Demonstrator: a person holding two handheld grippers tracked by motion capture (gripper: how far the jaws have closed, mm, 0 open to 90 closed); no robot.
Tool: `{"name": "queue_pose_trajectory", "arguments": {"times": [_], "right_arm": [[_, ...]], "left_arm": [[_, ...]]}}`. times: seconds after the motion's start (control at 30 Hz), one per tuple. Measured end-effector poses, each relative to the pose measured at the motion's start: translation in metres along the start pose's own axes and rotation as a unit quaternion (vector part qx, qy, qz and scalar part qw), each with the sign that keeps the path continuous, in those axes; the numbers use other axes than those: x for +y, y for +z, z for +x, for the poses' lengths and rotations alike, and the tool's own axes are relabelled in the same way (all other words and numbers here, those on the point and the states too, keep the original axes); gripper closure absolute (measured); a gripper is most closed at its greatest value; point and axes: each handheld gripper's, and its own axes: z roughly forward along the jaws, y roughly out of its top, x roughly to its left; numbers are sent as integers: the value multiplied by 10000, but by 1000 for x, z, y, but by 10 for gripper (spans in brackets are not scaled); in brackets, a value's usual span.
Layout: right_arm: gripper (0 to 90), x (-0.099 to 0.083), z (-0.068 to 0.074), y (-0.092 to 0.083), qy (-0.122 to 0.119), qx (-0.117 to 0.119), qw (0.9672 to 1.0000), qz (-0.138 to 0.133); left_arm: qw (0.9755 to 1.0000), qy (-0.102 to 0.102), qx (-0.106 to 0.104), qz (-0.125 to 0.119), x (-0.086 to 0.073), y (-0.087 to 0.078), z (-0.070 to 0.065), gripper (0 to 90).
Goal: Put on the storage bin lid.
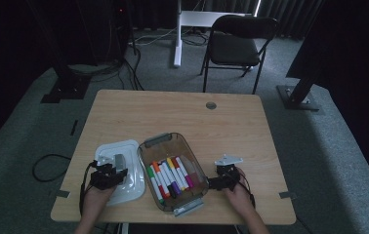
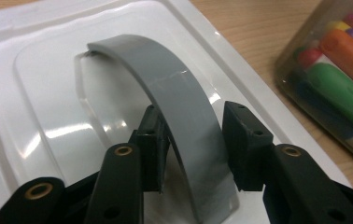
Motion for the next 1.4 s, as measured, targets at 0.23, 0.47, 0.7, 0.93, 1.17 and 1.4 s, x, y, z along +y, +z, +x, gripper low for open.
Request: {"name": "queue_pose_trajectory", "arguments": {"times": [0.23, 0.47, 0.7, 0.93, 1.17, 1.4], "right_arm": [[136, -1, 5, 0, -87, 139, 9999, -25], [136, -3, 11, 0, -197, 313, 9993, -37], [138, -3, 17, 3, -318, 528, 9981, 37], [139, -3, 18, 3, -320, 504, 9982, 68], [138, -3, 18, 3, -305, 490, 9983, 71], [138, -3, 18, 3, -278, 482, 9984, 69]], "left_arm": [[9995, -190, -256, -53, 6, -2, 10, 706], [9987, -247, -431, -62, 7, -6, 15, 720], [9946, -418, -921, -248, 11, -26, 23, 778], [9923, -500, -1091, -304, 11, -33, 31, 817], [9928, -414, -1101, -222, 10, -14, 35, 773], [9946, -330, -975, -139, 6, -2, 37, 707]]}}
